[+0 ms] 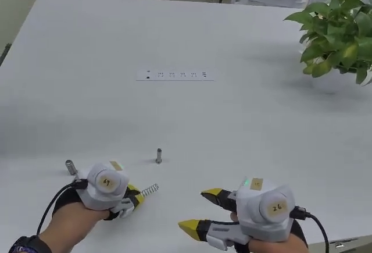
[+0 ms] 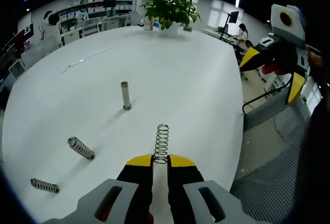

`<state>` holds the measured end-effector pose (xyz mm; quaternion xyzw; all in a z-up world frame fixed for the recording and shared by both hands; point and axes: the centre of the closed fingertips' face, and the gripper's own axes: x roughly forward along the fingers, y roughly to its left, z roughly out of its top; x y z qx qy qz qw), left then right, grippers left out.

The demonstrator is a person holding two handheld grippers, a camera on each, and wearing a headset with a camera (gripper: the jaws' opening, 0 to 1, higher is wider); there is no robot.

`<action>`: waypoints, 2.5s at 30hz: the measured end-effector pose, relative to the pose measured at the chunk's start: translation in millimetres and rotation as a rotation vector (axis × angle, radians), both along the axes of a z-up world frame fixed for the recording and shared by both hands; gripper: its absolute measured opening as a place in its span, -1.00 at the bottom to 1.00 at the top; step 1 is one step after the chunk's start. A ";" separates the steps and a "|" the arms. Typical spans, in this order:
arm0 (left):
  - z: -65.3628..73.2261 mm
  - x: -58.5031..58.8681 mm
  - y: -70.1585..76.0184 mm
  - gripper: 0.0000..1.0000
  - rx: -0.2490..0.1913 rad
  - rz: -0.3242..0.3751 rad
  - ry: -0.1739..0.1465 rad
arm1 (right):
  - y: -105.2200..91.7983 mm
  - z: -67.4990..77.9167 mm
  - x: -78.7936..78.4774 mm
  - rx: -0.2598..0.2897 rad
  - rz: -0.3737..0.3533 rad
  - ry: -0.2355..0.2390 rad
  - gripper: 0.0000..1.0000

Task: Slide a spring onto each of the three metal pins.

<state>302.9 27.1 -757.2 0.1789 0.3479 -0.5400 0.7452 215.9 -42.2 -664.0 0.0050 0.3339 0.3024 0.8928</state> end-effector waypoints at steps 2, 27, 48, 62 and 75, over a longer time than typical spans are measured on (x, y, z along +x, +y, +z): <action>3.3 -0.9 3.6 -0.96 -0.005 0.008 -0.001 | 0.7 1.2 0.2 0.001 0.001 -0.001 -0.06; 39.5 -6.1 45.2 -0.96 -0.049 0.096 -0.065 | 15.1 3.6 3.4 0.007 0.054 -0.001 -0.06; 85.6 1.8 53.4 -0.96 -0.096 0.124 -0.159 | 30.7 8.4 17.5 0.011 0.135 -0.014 -0.07; 99.7 -16.5 60.6 -0.96 -0.098 0.094 -0.186 | 45.9 17.2 22.7 0.099 0.184 -0.021 -0.17; 111.6 -43.9 43.8 -0.96 -0.128 0.024 -0.194 | 56.1 26.2 27.1 0.142 0.246 -0.016 -0.26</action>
